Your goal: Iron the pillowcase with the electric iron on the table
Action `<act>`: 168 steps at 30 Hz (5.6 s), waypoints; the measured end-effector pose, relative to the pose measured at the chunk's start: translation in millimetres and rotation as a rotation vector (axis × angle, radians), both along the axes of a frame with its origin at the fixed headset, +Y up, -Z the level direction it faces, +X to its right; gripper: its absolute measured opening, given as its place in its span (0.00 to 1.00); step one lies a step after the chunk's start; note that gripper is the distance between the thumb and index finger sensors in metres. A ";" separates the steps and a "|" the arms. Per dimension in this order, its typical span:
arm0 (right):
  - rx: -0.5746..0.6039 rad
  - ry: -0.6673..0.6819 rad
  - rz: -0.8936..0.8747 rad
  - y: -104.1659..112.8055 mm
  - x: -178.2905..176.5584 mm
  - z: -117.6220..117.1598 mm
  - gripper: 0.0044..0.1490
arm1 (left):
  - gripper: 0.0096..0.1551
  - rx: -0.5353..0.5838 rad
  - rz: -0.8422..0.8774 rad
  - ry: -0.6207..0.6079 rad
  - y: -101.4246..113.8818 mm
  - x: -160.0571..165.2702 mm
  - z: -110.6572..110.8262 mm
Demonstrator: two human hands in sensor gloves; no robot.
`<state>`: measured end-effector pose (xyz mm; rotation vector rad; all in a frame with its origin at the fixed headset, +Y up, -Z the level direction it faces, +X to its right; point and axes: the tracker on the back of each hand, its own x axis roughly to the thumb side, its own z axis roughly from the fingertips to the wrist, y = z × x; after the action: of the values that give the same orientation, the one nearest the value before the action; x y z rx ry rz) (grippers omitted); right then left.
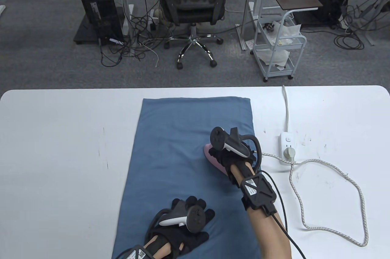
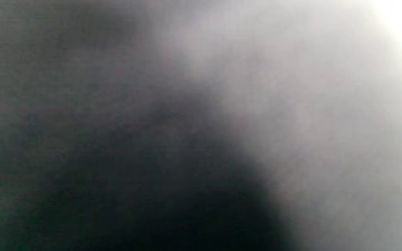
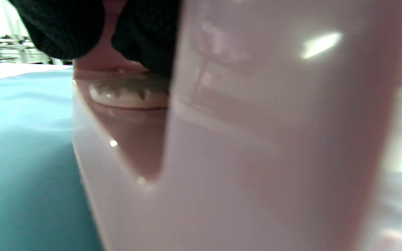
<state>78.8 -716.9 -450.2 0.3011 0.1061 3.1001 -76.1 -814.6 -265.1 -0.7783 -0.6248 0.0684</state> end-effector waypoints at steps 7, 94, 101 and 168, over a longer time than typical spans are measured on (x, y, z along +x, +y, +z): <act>-0.002 0.230 -0.015 7.1 -17.2 57.0 0.42 | 0.44 0.001 -0.002 0.000 0.1 -0.3 0.0; -0.010 0.528 -0.062 1.9 -148.0 22.1 0.42 | 0.44 0.003 -0.005 -0.001 0.7 0.3 0.7; 0.001 0.642 0.019 -5.3 -172.6 45.2 0.42 | 0.44 0.006 -0.007 0.000 0.6 0.3 0.8; 0.156 -0.024 -0.224 49.4 92.2 83.8 0.43 | 0.42 0.176 -0.011 0.128 23.0 0.8 -66.2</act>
<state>171.0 -667.5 -366.4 0.2588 -0.1600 2.8923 -75.3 -791.6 -331.3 -0.6018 -0.4980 0.0516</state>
